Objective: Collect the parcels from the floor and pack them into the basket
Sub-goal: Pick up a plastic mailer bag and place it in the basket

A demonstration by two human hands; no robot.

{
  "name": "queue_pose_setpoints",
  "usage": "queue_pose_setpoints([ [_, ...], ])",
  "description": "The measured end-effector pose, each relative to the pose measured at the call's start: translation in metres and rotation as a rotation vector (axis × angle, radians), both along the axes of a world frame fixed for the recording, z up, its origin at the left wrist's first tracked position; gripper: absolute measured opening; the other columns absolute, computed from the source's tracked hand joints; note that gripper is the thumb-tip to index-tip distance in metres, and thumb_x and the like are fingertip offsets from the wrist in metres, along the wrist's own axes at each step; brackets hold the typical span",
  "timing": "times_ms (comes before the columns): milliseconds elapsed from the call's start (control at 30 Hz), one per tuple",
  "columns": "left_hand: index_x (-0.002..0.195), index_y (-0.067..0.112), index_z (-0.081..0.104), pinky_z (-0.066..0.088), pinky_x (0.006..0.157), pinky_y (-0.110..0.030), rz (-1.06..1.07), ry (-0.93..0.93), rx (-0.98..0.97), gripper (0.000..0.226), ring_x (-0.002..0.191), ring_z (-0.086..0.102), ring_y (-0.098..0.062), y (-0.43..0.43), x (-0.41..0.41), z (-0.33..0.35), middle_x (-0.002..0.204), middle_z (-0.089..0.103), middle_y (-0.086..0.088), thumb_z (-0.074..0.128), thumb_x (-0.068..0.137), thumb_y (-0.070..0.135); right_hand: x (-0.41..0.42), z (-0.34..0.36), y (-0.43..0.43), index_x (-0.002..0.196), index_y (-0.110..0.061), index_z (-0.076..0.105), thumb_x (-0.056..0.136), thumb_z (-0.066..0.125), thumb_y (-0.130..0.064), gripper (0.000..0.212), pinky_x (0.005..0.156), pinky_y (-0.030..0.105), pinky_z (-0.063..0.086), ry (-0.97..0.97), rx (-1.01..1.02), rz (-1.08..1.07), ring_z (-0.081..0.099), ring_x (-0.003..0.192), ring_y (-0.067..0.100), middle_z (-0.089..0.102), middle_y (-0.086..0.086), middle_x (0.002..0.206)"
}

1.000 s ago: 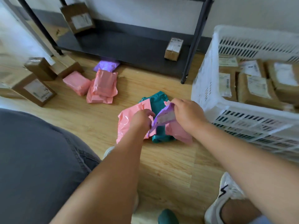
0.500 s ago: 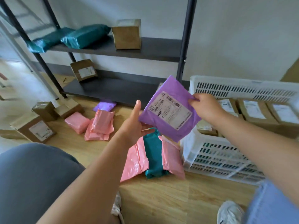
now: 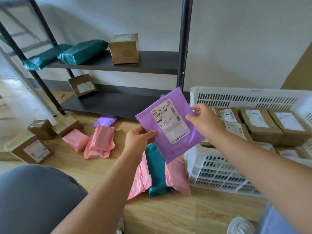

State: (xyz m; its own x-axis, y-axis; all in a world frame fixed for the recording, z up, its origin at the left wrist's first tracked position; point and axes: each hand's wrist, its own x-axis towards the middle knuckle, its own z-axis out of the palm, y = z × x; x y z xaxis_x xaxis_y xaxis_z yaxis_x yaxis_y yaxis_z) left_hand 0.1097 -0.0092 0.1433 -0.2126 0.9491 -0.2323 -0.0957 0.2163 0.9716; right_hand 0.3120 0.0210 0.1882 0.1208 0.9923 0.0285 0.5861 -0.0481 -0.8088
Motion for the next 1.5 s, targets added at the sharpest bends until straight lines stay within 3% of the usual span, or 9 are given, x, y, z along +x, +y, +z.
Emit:
queue_pose_setpoints([
  [167,0.098,0.010,0.069,0.061,0.078,-0.035,-0.024,0.060,0.035,0.012,0.086,0.073,-0.019,0.002,0.007,0.009,0.095,0.075,0.000,0.069,0.087,0.006,0.001,0.001,-0.001,0.127,-0.020,0.050,0.089,0.066,-0.036,0.044,0.062,0.019,0.040,-0.088,0.008,0.048,0.055,0.096,0.010,0.057,-0.009,0.114],
  [300,0.091,0.016,0.067,0.060,0.068,-0.027,-0.048,0.070,0.043,0.005,0.082,0.072,-0.015,0.003,0.012,0.018,0.091,0.074,0.003,0.066,0.090,0.011,-0.002,-0.011,-0.003,0.136,-0.016,0.045,0.085,0.069,-0.045,0.064,0.084,0.032,0.051,-0.083,-0.135,0.116,0.056,0.108,0.017,0.056,-0.002,0.129],
  [433,0.096,0.010,0.064,0.060,0.078,-0.040,0.023,0.033,0.027,0.010,0.087,0.073,-0.023,0.010,0.012,0.020,0.093,0.074,-0.004,0.069,0.089,0.014,-0.005,-0.015,-0.004,0.119,-0.017,0.054,0.083,0.075,-0.027,0.043,0.071,0.026,0.044,-0.080,-0.129,0.125,0.057,0.094,0.016,0.059,-0.003,0.107],
  [567,0.074,0.017,0.052,0.055,0.074,-0.040,0.207,0.125,0.050,0.025,0.072,0.063,-0.024,0.018,0.014,0.021,0.078,0.066,-0.006,0.075,0.082,0.018,-0.003,-0.017,-0.005,0.097,-0.015,0.064,0.080,0.074,-0.006,0.022,0.062,0.020,0.042,-0.084,-0.045,0.072,0.058,0.081,0.016,0.060,-0.005,0.079],
  [733,0.089,0.016,0.064,0.047,0.070,-0.029,0.073,0.492,0.049,0.007,0.076,0.057,-0.019,0.018,0.021,0.028,0.082,0.064,0.004,0.068,0.088,0.022,0.009,-0.006,-0.002,0.092,-0.015,0.067,0.080,0.069,-0.002,0.018,0.062,0.019,0.044,0.025,-0.012,-0.031,0.060,0.079,0.013,0.062,-0.007,0.081],
  [900,0.114,0.019,0.060,0.044,0.058,-0.021,-0.209,0.693,0.037,0.046,0.079,0.059,-0.017,0.014,0.029,0.029,0.098,0.059,0.004,0.074,0.075,0.000,0.025,0.002,0.004,0.096,-0.015,0.066,0.081,0.067,0.001,0.021,0.080,0.030,0.049,-0.006,0.002,-0.044,0.061,0.091,0.019,0.062,-0.003,0.087],
  [1167,0.086,0.021,0.055,0.046,0.057,-0.024,-0.100,0.675,0.193,0.025,0.063,0.056,-0.012,0.018,0.051,0.044,0.071,0.061,0.005,0.070,0.079,0.002,0.060,0.023,0.015,0.107,-0.019,0.048,0.083,0.064,-0.002,0.034,0.063,0.031,0.043,-0.325,0.062,-0.042,0.058,0.080,0.021,0.060,0.001,0.085],
  [1334,0.076,0.020,0.059,0.059,0.063,-0.036,-0.149,0.675,0.244,0.016,0.068,0.066,-0.018,0.032,0.094,0.063,0.078,0.066,0.002,0.068,0.085,0.011,0.107,0.043,0.018,0.081,-0.015,0.059,0.075,0.068,0.002,0.020,0.066,0.029,0.044,-0.409,0.067,-0.119,0.060,0.081,0.023,0.065,0.002,0.084],
  [1500,0.080,0.021,0.059,0.055,0.063,-0.031,-0.235,0.709,0.332,0.012,0.074,0.064,-0.015,0.050,0.148,0.067,0.080,0.064,0.006,0.066,0.090,0.017,0.162,0.050,0.022,0.067,-0.015,0.059,0.074,0.073,0.002,0.023,0.072,0.035,0.053,-0.401,0.055,-0.141,0.062,0.072,0.024,0.062,-0.001,0.073],
])
